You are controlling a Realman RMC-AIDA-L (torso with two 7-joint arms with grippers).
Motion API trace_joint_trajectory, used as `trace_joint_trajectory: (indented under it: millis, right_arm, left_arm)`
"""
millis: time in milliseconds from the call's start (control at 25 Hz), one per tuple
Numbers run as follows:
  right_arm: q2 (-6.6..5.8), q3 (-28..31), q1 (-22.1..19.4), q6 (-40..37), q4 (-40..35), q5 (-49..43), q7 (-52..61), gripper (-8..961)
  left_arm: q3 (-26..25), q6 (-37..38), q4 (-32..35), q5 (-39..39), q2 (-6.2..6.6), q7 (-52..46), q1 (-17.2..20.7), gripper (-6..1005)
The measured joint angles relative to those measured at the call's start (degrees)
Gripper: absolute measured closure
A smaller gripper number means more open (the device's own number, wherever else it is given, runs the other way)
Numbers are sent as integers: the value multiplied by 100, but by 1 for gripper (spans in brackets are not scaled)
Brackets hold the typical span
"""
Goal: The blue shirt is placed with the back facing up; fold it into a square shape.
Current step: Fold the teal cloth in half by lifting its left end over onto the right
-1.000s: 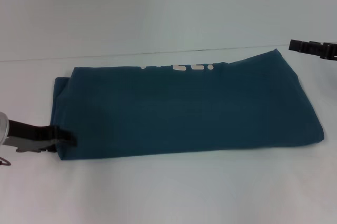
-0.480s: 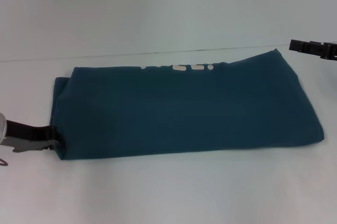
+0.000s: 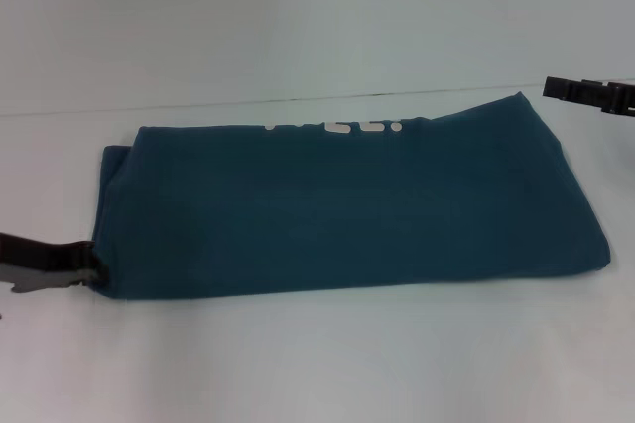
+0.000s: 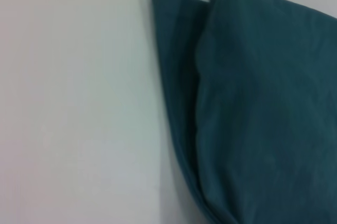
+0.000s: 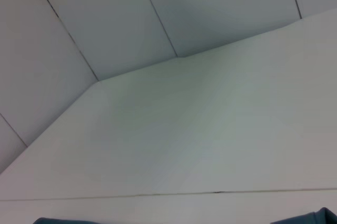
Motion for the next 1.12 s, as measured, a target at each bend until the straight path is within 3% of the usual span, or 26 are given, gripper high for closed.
trace_joint_trajectory:
  millis: [240, 480, 520, 840, 1120]
  right_arm:
    - [87, 50, -15, -6, 45, 129, -97, 141]
    - [230, 41, -26, -44, 45, 268, -157, 144]
    - [308, 21, -28, -45, 45, 329, -197, 144]
    - [492, -16, 42, -14, 105, 384, -225, 145]
    - [547, -37, 187, 81, 270, 387, -240, 144]
  left_arm:
    - [-138, 169, 306, -143, -3, 220, 294, 971]
    - [-788, 423, 405, -265, 31, 742, 471, 971]
    - [-889, 453, 406, -265, 41, 829, 502, 971]
    - [-1938, 701, 523, -206, 277, 1469, 775, 971]
    - [-2211, 741, 649, -191, 350, 1620, 972, 972]
